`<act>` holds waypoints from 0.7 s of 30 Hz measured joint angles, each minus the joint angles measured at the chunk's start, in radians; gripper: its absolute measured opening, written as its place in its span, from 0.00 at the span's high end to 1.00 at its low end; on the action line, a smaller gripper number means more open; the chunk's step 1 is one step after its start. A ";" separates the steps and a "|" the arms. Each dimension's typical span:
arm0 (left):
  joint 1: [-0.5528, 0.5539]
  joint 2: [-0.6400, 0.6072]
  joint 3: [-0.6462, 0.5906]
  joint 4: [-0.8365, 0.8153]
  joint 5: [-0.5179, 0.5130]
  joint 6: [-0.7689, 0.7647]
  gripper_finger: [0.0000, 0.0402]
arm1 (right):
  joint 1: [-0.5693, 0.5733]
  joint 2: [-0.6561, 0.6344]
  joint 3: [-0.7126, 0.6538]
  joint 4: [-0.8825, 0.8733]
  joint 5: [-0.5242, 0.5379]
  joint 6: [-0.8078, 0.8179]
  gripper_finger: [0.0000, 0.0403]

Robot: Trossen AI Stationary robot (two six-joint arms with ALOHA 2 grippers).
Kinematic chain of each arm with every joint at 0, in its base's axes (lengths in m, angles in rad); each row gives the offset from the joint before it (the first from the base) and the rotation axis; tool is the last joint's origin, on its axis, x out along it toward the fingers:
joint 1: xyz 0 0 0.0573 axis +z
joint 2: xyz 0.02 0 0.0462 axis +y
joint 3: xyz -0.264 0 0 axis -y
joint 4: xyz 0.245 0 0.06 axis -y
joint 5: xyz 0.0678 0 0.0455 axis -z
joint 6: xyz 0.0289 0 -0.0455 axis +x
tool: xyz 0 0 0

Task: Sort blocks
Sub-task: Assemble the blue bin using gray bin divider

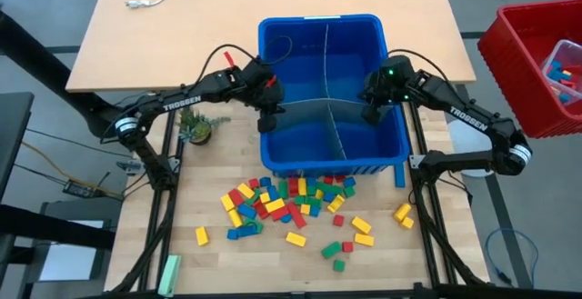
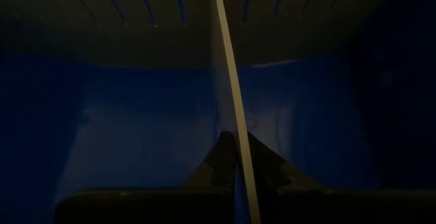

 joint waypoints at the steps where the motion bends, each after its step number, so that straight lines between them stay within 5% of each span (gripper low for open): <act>1: 0.000 0.001 0.000 -0.008 -0.006 0.000 0.94 | 0.000 0.004 0.000 0.000 0.002 0.000 1.00; 10: -0.004 -0.005 0.027 -0.031 -0.037 0.004 0.90 | 0.007 0.004 -0.003 0.012 -0.003 0.000 1.00; 21: -0.001 0.000 0.236 -0.105 -0.029 -0.017 0.58 | 0.008 -0.013 -0.008 0.008 -0.002 -0.002 1.00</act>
